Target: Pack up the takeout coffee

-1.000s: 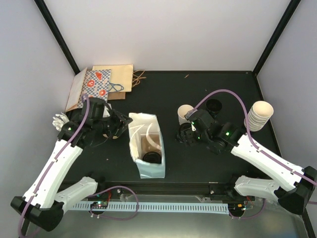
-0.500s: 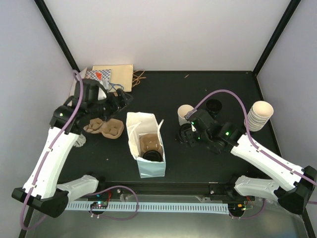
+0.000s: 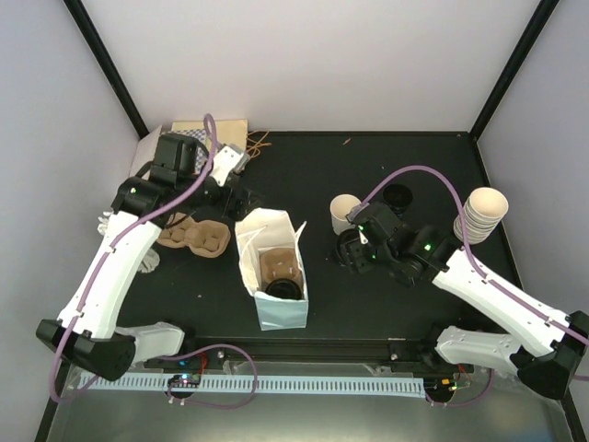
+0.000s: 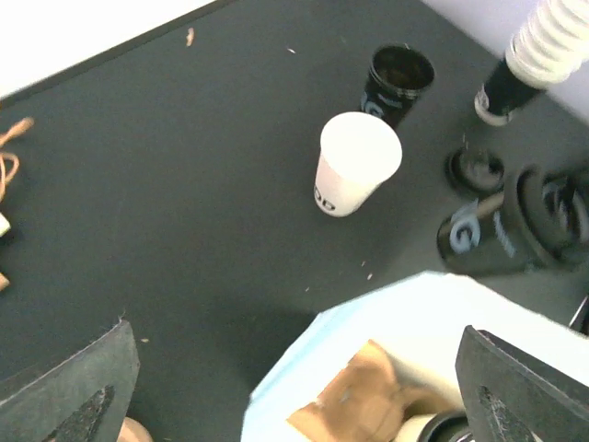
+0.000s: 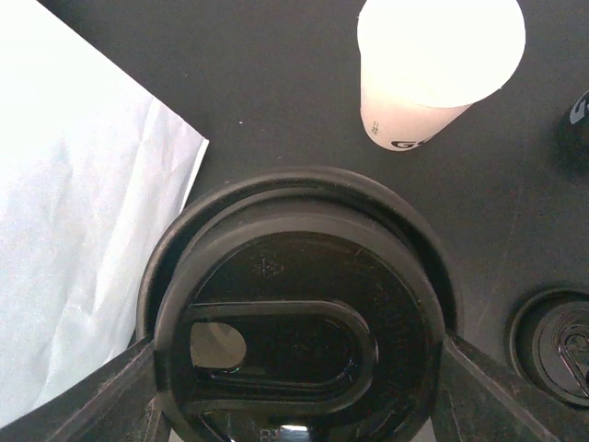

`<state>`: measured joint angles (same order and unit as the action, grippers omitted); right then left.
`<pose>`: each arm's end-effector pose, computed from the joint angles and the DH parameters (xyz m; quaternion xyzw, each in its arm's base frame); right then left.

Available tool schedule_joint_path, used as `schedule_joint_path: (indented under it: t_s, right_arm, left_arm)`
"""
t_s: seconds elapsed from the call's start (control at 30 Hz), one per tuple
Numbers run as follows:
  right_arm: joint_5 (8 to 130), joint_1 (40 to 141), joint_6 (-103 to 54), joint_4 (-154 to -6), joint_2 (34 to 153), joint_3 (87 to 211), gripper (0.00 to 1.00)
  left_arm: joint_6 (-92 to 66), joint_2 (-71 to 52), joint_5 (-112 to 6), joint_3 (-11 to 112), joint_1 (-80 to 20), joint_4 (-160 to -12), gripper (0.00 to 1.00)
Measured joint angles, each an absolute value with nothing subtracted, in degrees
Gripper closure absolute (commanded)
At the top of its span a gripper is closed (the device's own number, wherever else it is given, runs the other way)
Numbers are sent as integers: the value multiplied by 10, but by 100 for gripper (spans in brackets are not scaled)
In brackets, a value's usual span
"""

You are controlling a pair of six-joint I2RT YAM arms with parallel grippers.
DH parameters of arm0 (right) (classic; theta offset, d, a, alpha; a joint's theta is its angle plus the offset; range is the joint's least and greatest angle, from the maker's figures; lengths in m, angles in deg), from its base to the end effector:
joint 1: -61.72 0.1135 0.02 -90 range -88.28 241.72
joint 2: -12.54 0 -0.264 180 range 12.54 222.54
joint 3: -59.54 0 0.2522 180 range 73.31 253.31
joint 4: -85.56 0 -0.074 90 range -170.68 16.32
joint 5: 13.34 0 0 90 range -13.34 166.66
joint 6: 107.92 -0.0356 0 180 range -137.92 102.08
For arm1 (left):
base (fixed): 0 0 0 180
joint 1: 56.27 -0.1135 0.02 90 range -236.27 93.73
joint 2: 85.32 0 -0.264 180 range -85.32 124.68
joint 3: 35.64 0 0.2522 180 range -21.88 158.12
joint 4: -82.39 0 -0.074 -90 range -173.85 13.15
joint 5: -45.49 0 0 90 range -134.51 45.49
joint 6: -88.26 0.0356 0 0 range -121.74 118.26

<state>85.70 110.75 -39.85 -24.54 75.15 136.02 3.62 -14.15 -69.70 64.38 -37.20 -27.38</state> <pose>0.1382 0.1507 0.3178 -0.2010 0.9323 0.1077 0.2809 0.2175 -0.0912 0.4148 0.2759 0.8503 -0.2453 0.3752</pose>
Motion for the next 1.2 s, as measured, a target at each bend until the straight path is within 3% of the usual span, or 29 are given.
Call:
schedule_joint_path:
  t_s: [0.13,0.5,0.63,0.73,1.03,1.2]
  right_arm:
    - [857,1108,-396,-235,748,1363,35]
    - [863,1108,-399,-210,734,1366,35]
    - [867,1108,-401,-203,727,1367,35]
    - [870,1108,-402,-197,724,1371,35]
    - [876,1108,-403,-170,716,1402,35]
    - [882,1108,-403,-153,708,1435,35]
  left_arm:
    - [179,-178,-716,597,-372,-288,23]
    - [429,-49,-745,696,-340,-187,39]
    - [459,-22,-731,703,-327,-154,40]
    - [475,-2,-729,731,-312,-128,54]
    - [482,13,-693,732,-287,-116,70]
    - [479,11,-663,699,-285,-122,87]
